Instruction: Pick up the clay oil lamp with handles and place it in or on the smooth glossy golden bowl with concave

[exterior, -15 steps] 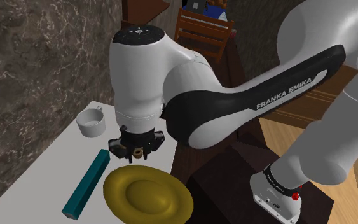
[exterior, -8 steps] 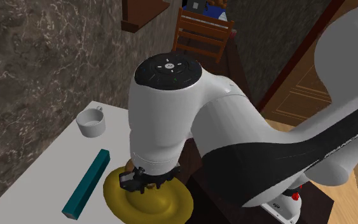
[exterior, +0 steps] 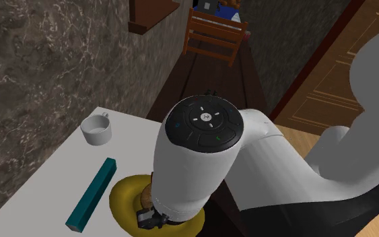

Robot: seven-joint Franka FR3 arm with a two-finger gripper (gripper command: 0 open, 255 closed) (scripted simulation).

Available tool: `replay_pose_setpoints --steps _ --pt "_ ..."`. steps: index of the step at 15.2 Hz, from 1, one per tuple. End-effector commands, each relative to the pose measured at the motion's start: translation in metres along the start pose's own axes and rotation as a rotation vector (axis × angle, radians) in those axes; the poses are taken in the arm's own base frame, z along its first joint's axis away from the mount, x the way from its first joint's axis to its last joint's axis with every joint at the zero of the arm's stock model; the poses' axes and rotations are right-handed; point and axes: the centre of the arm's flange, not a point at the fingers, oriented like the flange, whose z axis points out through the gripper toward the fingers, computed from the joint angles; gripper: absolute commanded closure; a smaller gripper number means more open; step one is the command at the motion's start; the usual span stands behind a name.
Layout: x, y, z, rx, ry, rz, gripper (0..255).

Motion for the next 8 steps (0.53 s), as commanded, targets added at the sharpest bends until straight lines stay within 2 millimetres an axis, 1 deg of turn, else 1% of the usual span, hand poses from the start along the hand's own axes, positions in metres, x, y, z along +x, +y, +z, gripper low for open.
replay_pose_setpoints --steps 1,6,7,8 --pt "-0.002 -0.001 0.012 0.001 0.000 0.000 255" --pt "-0.002 -0.001 0.038 0.001 0.000 0.000 255" --pt "-0.003 -0.001 0.047 0.001 0.000 0.000 255" --pt "-0.003 -0.001 0.047 0.001 0.000 0.000 255"
